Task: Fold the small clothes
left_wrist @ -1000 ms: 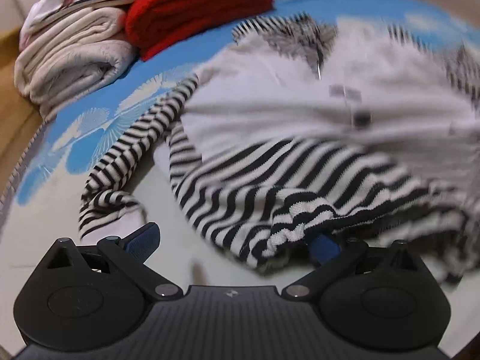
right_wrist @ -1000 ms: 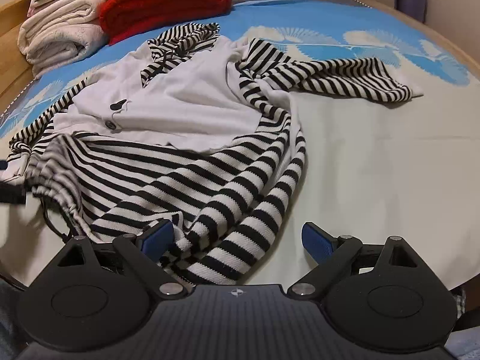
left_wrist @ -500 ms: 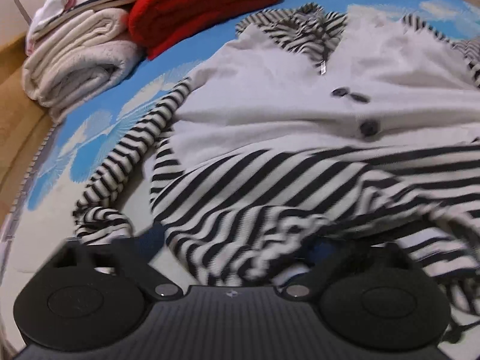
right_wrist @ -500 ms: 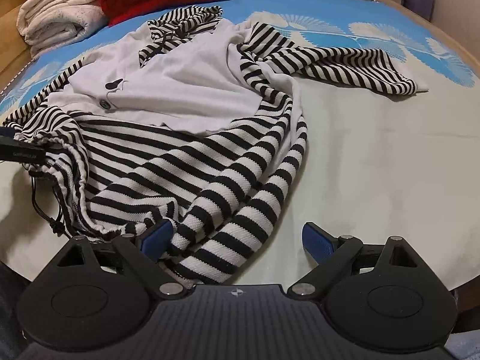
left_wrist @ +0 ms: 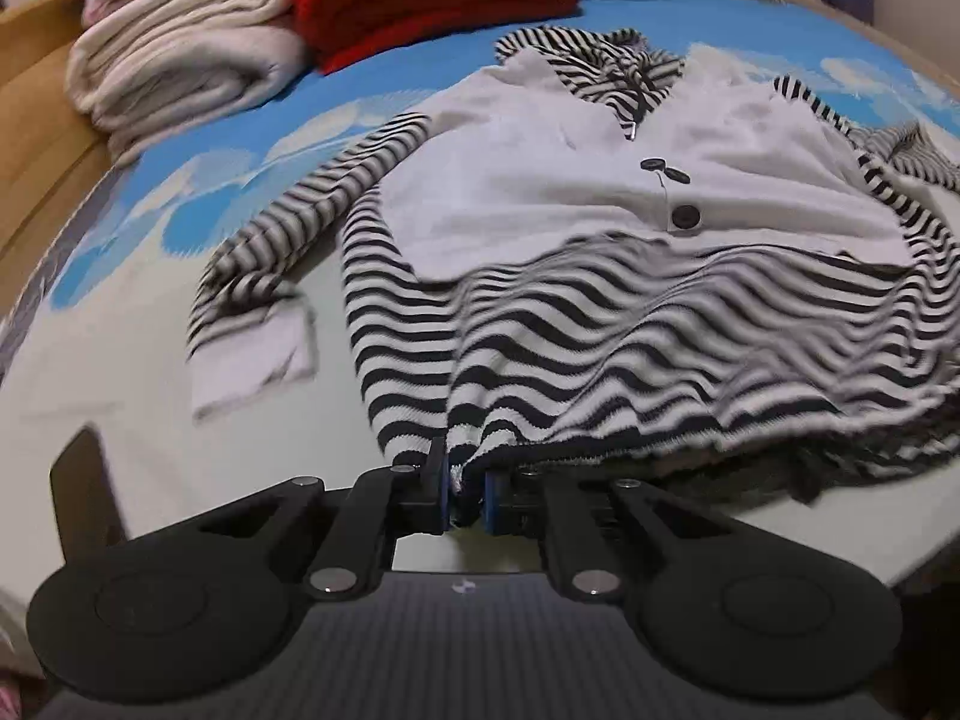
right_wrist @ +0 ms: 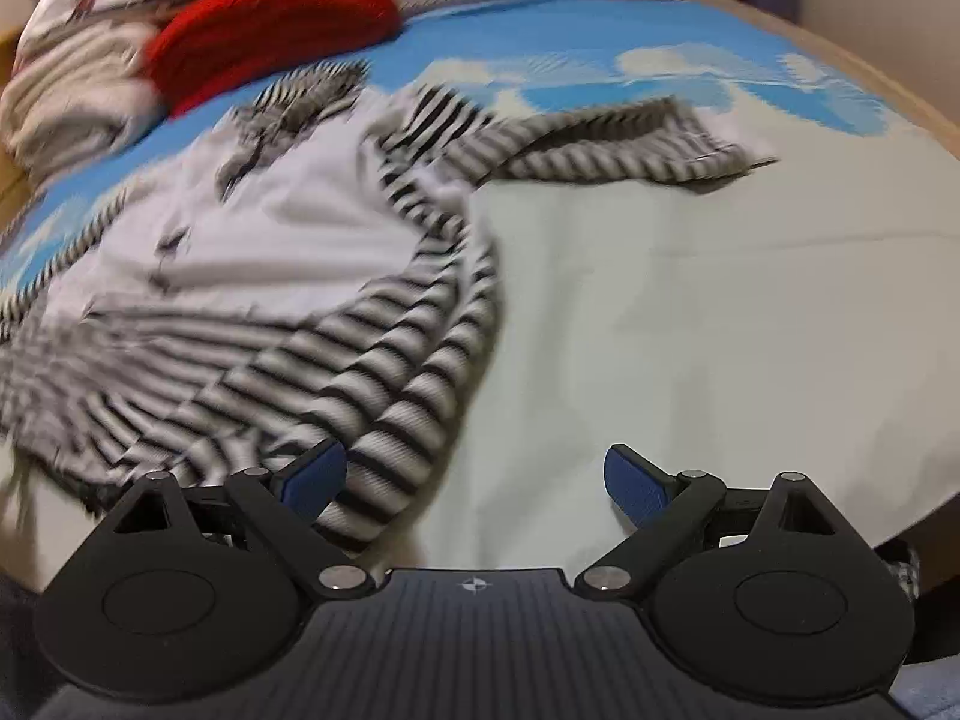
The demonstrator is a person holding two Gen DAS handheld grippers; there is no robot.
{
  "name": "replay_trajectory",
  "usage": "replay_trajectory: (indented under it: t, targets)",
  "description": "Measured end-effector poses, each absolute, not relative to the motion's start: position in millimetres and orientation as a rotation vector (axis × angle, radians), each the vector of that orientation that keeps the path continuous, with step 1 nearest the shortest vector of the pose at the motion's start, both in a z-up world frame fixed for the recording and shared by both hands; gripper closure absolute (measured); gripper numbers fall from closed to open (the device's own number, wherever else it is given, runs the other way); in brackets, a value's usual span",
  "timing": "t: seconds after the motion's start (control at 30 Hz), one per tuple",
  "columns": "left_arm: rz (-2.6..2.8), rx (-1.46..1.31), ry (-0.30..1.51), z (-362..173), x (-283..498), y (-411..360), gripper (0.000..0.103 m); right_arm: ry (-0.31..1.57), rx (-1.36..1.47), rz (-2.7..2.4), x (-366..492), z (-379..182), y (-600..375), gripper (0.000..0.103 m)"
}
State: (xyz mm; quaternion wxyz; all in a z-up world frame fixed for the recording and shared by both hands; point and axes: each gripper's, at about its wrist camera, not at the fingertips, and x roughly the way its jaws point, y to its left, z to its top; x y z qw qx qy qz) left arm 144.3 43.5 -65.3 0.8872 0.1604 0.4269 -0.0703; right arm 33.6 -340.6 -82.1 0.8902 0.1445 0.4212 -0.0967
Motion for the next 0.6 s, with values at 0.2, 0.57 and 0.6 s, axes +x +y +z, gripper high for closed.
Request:
replay_trajectory:
  t: [0.2, 0.57, 0.6]
  targets:
    - [-0.122, 0.343, 0.887, -61, 121, 62, 0.093, 0.845, 0.472, -0.245, 28, -76, -373, 0.010]
    - [-0.117, 0.280, 0.928, -74, 140, 62, 0.093, 1.010, 0.422, 0.126, 32, -89, -324, 0.012]
    - [-0.120, 0.286, 0.929, -75, 140, 61, 0.092, 1.028, 0.442, 0.153, 35, -93, -317, 0.012]
